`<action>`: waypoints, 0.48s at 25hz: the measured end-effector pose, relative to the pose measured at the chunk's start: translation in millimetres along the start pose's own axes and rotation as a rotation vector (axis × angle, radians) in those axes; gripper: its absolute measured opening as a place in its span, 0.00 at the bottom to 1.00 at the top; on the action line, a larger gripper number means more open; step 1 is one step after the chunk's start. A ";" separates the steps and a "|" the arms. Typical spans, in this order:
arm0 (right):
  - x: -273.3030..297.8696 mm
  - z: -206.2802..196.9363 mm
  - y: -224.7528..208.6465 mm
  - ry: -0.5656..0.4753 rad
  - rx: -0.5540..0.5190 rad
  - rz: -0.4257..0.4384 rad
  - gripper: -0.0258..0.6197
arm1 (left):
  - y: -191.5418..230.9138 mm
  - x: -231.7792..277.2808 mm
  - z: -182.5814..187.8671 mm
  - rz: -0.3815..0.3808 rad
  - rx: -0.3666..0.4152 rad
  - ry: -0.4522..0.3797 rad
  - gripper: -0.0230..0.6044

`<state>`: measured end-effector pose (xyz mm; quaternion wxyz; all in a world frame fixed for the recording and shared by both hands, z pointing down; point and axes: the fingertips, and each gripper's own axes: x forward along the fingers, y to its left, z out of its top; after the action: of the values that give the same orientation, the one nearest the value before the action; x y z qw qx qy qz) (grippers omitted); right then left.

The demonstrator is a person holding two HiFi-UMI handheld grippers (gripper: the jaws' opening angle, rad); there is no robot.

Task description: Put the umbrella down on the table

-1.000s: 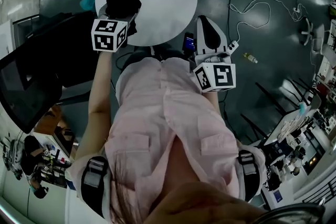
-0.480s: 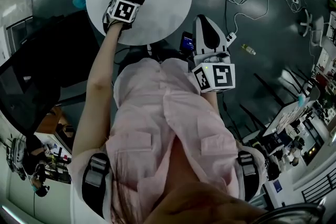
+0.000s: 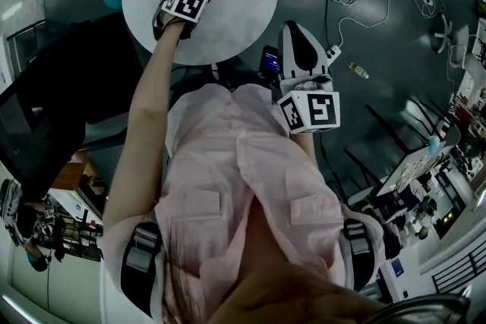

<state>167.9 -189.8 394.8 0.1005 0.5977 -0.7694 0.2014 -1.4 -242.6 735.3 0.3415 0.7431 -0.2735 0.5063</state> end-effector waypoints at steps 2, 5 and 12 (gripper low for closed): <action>-0.2 0.5 0.8 -0.002 -0.001 0.005 0.10 | -1.0 0.2 0.0 0.011 0.004 -0.008 0.56; 0.2 1.6 1.7 -0.009 -0.003 0.015 0.10 | -1.7 0.6 -0.8 0.011 0.007 -0.013 0.56; -1.2 4.4 -2.4 -0.022 -0.014 0.037 0.10 | -1.1 -14.0 -2.9 0.026 -0.001 -0.030 0.56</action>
<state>170.9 -191.2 390.8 0.0927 0.5846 -0.7830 0.1913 -6.9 -238.8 722.6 0.3311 0.7469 -0.2882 0.4993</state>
